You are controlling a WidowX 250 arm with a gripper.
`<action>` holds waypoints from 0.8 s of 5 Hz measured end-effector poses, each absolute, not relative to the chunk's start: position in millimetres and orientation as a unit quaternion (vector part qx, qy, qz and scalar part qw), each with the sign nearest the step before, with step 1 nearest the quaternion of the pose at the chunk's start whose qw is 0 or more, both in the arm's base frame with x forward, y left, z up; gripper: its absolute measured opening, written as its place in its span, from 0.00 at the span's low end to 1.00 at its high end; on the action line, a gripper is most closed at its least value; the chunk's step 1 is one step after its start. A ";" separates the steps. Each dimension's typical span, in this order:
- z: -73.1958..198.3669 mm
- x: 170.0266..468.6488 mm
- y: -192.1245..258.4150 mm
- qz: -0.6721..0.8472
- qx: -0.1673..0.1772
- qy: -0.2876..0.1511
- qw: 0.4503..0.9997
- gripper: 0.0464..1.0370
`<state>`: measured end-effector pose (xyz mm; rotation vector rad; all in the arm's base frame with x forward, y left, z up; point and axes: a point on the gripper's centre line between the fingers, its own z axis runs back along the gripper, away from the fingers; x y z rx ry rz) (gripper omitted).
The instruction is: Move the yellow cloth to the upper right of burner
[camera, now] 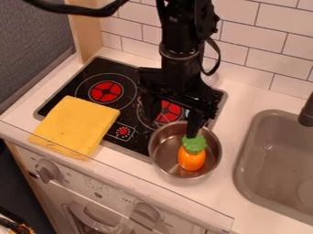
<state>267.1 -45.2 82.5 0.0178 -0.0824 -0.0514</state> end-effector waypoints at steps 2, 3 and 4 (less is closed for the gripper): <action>71.8 242.7 9.6 0.022 0.016 -0.027 0.999 0.96; 63.7 224.9 54.0 0.052 0.015 -0.026 0.998 0.96; 57.1 215.3 90.1 0.074 0.021 -0.047 0.996 0.96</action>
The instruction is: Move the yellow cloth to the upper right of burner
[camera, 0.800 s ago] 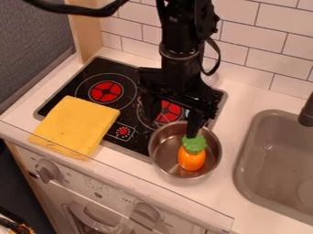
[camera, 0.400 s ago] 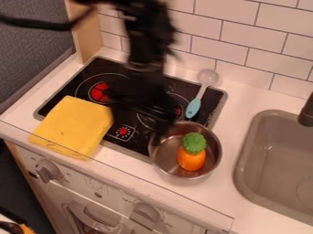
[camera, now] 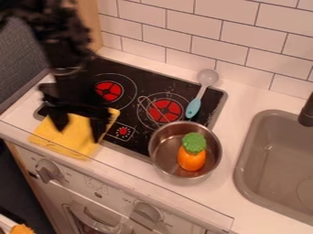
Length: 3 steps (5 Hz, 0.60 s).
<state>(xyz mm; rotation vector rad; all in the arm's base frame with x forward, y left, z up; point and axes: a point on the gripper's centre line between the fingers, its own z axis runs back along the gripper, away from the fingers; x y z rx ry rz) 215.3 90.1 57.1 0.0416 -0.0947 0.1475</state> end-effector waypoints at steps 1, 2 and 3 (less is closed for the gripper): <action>38.0 225.9 109.9 0.082 0.021 -0.047 0.995 0.96; 30.5 247.6 117.0 0.085 0.031 -0.046 0.995 0.96; 27.3 259.9 123.4 0.082 0.041 -0.050 0.994 0.96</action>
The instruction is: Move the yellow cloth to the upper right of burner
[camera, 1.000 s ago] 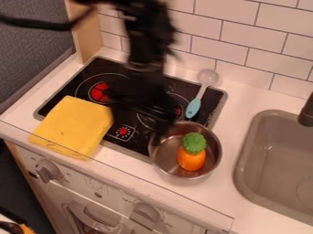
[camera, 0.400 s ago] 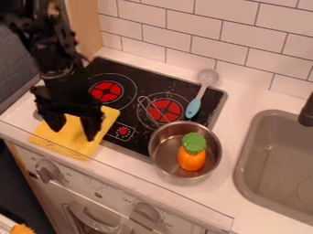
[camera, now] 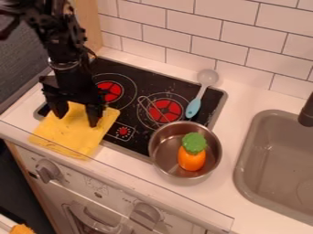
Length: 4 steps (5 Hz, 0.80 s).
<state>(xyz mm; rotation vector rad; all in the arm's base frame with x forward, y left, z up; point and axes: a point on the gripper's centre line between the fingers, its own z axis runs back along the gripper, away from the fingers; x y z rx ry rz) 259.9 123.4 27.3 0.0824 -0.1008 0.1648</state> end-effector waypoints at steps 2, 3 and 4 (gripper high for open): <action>6.8 274.7 133.5 0.075 0.049 -0.036 0.995 0.96; 4.6 292.4 139.5 0.067 0.054 -0.034 0.996 0.96; 4.5 321.9 148.3 0.082 0.045 -0.045 0.995 0.96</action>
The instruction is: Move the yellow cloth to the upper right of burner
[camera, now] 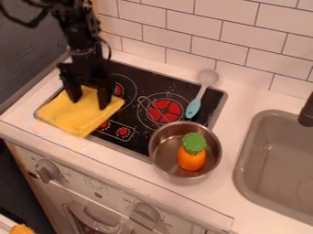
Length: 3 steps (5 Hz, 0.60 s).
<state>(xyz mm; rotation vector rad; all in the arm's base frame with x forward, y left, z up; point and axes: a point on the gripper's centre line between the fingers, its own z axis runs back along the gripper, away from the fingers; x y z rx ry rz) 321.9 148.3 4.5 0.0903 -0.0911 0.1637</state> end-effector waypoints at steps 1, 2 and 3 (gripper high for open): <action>5.1 358.7 151.0 0.088 0.030 -0.066 0.993 0.96; 5.2 379.2 152.3 0.102 0.015 -0.079 0.992 0.96; 5.3 394.7 152.4 0.105 0.011 -0.083 0.991 0.96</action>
